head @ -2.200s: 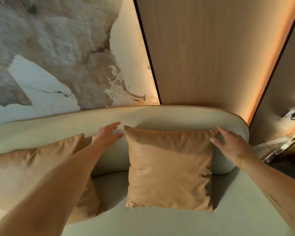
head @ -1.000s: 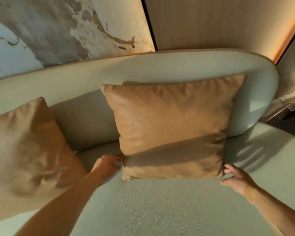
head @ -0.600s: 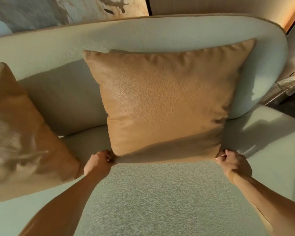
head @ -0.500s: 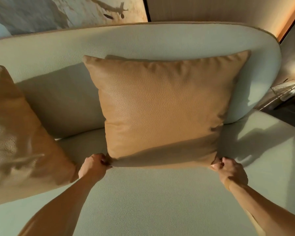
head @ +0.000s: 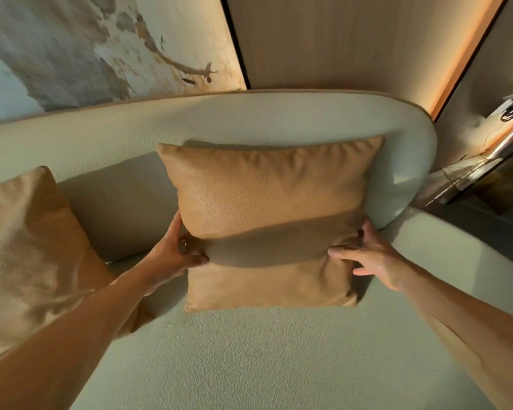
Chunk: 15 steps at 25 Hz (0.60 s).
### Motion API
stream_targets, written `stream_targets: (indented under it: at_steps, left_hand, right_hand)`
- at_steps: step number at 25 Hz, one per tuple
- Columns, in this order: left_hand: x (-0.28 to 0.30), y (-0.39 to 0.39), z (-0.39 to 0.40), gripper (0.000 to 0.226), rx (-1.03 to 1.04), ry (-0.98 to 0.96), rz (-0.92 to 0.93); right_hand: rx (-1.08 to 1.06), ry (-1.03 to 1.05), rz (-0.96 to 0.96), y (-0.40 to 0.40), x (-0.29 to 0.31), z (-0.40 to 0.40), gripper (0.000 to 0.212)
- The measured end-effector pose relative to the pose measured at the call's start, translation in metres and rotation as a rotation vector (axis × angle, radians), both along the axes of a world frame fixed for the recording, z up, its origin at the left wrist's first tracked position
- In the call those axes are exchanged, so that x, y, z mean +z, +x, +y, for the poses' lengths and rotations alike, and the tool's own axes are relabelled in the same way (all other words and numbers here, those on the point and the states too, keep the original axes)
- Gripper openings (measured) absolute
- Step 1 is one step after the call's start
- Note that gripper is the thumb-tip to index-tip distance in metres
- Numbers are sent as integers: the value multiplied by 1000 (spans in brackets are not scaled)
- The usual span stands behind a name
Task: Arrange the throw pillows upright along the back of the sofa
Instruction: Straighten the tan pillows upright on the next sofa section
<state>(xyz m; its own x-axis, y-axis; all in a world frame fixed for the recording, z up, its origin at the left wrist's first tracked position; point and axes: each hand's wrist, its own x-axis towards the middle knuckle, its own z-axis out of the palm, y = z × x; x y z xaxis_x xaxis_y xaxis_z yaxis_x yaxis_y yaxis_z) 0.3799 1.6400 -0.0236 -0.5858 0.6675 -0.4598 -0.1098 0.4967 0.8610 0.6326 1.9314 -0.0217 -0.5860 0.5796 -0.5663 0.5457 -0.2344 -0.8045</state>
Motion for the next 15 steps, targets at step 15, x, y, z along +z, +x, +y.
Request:
stream_targets:
  at_steps: [15]
  left_hand:
    - [24, 34, 53, 124, 56, 33, 163]
  right_hand:
    - [-103, 95, 129, 19, 34, 33, 92]
